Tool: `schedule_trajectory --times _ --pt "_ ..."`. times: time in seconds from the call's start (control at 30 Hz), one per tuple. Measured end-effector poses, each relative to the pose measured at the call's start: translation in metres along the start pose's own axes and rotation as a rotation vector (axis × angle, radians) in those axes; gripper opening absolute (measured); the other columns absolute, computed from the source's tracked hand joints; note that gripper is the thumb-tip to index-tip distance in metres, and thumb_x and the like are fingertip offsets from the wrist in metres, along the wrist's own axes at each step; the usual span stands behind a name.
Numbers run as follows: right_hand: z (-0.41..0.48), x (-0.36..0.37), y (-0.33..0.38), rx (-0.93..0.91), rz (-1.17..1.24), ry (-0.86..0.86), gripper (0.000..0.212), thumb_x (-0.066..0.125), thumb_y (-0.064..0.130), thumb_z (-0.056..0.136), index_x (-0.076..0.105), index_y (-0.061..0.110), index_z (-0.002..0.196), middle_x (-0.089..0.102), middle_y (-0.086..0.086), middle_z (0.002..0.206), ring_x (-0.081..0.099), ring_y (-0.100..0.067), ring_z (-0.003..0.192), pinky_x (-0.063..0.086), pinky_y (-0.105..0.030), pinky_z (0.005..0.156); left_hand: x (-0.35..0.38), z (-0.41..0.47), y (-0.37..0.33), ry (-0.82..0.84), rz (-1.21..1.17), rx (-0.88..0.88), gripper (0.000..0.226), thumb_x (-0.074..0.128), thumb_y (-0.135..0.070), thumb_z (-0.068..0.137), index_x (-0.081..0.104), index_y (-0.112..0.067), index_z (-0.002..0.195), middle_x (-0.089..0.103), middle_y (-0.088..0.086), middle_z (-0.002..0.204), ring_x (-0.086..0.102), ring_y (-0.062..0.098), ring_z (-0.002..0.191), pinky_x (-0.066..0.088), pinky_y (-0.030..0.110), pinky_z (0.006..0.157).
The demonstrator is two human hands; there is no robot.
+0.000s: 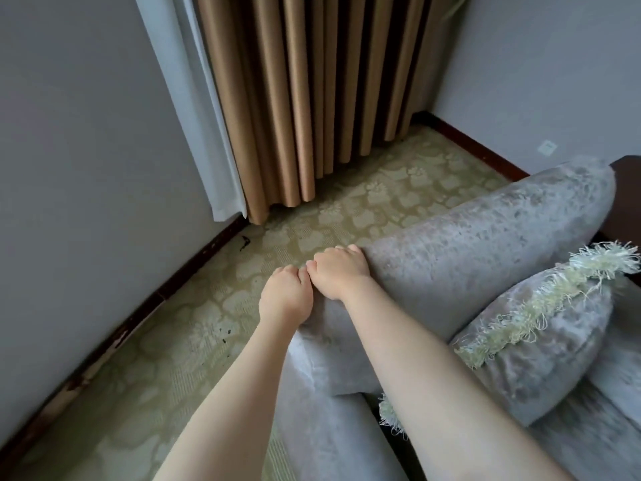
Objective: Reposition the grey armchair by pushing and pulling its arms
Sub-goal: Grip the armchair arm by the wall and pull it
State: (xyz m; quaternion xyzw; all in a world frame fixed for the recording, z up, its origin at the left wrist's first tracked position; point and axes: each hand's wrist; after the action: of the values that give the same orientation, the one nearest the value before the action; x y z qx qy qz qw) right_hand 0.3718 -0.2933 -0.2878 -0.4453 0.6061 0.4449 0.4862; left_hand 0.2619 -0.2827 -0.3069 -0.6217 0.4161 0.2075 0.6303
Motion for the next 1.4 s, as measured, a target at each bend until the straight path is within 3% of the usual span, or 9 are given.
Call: schedule_trajectory --times 0.13,0.4,0.6,0.8,1.13,1.23,1.4 --pt "-0.014 0.005 0.011 -0.008 0.005 -0.008 0.048 0.023 0.034 0.095 0.065 0.013 0.105 0.063 -0.007 0.112 0.051 -0.024 0.110 0.029 -0.039 0.095 -0.003 -0.018 0.013 -0.053 -0.029 0.003 0.033 0.032 -0.029 0.095 0.043 -0.016 0.066 0.050 0.002 0.080 0.048 0.021 0.076 0.035 0.032 0.065" --pt "-0.006 0.014 0.010 0.013 0.064 -0.081 0.043 0.029 0.036 0.093 0.066 0.014 0.094 0.065 -0.003 0.104 0.051 -0.022 0.104 0.028 -0.038 0.093 0.003 -0.007 0.020 -0.139 0.019 0.037 0.035 0.035 -0.029 0.094 0.044 -0.015 0.063 0.048 -0.003 0.070 0.047 0.017 0.067 0.031 0.031 0.056" --pt "-0.006 0.014 0.009 0.016 0.091 -0.105 0.041 0.030 0.035 0.093 0.066 0.014 0.091 0.065 -0.003 0.100 0.052 -0.022 0.101 0.027 -0.037 0.093 0.004 -0.007 0.020 -0.137 0.037 0.031 0.036 0.033 -0.032 0.095 0.049 -0.013 0.068 0.051 -0.002 0.074 0.050 0.019 0.070 0.035 0.032 0.056" --pt "-0.015 0.008 0.013 0.017 0.058 -0.033 0.045 0.025 0.035 0.095 0.064 0.014 0.105 0.063 -0.003 0.112 0.049 -0.022 0.110 0.027 -0.038 0.096 -0.001 -0.020 0.015 -0.068 -0.041 0.015 0.035 0.031 -0.032 0.096 0.049 -0.012 0.073 0.052 0.002 0.083 0.051 0.021 0.078 0.041 0.034 0.065" --pt "-0.018 0.009 0.020 0.033 0.086 -0.033 0.041 0.029 0.035 0.095 0.064 0.014 0.099 0.063 -0.003 0.106 0.049 -0.022 0.106 0.025 -0.037 0.098 -0.007 -0.019 0.022 -0.046 0.045 0.029 0.031 0.030 -0.030 0.097 0.047 -0.014 0.077 0.050 -0.001 0.082 0.051 0.020 0.080 0.034 0.031 0.062" --pt "-0.018 0.011 0.019 0.039 0.089 -0.046 0.038 0.032 0.035 0.093 0.064 0.014 0.095 0.063 -0.003 0.102 0.050 -0.022 0.103 0.025 -0.037 0.098 -0.010 -0.018 0.019 0.006 0.110 0.042 0.030 0.028 -0.031 0.098 0.049 -0.014 0.084 0.052 0.000 0.089 0.051 0.020 0.084 0.038 0.033 0.067" --pt "-0.020 0.005 0.021 0.043 0.081 -0.022 0.034 0.035 0.033 0.092 0.063 0.014 0.095 0.063 -0.003 0.103 0.050 -0.023 0.105 0.025 -0.035 0.098 -0.017 -0.016 0.026 0.145 0.267 0.112 0.030 0.022 -0.029 0.099 0.051 -0.019 0.096 0.055 -0.003 0.105 0.051 0.017 0.102 0.035 0.034 0.091"
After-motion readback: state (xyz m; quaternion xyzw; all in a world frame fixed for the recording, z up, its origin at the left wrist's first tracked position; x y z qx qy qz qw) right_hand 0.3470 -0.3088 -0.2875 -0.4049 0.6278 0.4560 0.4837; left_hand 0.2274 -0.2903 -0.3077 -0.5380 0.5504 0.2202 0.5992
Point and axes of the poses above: each hand's wrist, its own z-axis towards the middle knuckle, its own x-axis out of the palm, y = z × x
